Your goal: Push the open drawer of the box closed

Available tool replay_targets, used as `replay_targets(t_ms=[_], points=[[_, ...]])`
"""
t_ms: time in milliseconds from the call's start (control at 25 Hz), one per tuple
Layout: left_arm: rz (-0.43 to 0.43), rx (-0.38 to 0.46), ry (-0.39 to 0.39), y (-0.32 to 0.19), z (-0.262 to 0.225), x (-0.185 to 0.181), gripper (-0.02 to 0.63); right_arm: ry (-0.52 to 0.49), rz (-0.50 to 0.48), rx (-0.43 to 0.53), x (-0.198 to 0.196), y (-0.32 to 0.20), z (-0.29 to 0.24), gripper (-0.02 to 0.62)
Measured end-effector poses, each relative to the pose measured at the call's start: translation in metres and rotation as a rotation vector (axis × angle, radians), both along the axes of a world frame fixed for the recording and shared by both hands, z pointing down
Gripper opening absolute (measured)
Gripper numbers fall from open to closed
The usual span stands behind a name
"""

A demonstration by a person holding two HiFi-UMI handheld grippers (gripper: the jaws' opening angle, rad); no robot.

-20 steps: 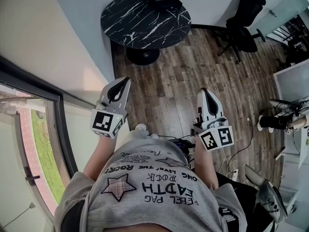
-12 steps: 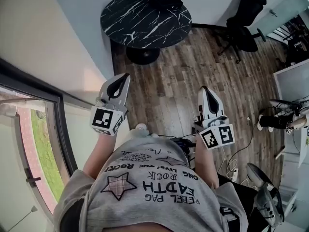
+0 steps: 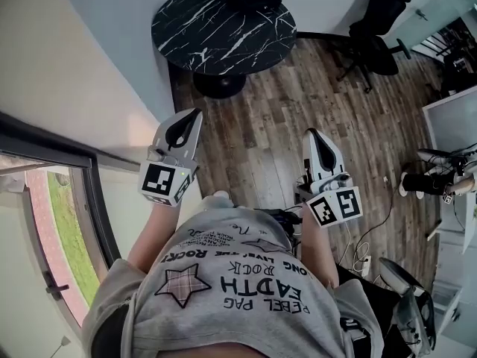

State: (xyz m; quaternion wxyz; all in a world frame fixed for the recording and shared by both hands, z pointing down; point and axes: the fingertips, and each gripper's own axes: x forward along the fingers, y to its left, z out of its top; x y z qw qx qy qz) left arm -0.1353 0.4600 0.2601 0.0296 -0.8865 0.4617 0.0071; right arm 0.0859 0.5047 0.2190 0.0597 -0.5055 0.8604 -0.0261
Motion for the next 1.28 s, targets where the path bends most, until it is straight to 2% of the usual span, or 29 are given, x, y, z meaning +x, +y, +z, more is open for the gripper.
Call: replay_targets(t_ms=[320,800,1280], points=[[0.043,0.018,0.014,-0.024,-0.004,-0.006,0.009,-0.007,0.024,-0.012,-0.011,-0.016,0.006,0.014],[0.054,-0.012,0.025,-0.041,0.003,-0.005,0.009,0.0,0.026,-0.019,-0.014,-0.038,0.001,0.014],[0.026,-0.022,0.005,-0.066,0.008,0.005,0.009,-0.002,-0.042,-0.039,-0.015,-0.073,0.012,0.012]])
